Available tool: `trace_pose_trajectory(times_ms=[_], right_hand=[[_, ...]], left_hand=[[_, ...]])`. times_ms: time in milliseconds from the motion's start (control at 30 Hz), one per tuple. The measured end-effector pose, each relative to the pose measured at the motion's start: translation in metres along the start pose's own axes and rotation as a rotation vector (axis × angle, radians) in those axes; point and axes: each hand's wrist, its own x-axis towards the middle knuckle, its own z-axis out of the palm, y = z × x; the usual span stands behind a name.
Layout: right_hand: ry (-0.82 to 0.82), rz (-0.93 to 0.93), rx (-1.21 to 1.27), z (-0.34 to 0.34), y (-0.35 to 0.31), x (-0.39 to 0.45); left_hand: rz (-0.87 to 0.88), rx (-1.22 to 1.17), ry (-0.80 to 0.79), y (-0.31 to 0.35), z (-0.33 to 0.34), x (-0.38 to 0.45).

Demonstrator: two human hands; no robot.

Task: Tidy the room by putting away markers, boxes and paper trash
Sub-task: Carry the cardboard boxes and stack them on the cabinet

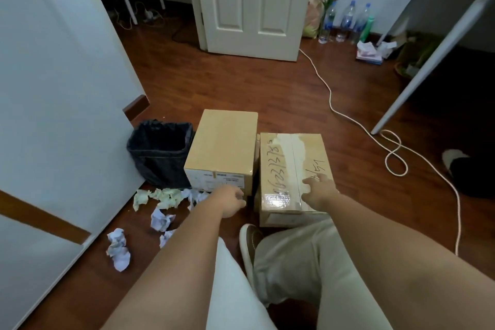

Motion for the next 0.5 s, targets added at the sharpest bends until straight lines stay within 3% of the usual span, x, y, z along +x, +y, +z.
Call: trace_pose_trajectory(times_ms=[133,333,500], right_hand=[[0.040,0.157,0.216,0.008,0.034,0.007],[0.071,0.440,0.887,0.021,0.067,0.014],[0.003,0.471,1.142,0.035,0.074,0.021]], left_hand=[[-0.009,-0.143,0.013,0.023,0.034,0.025],[-0.205,-0.724,0.024,0.049,0.082,0.052],[-0.318,-1.013,0.011,0.062,0.095,0.064]])
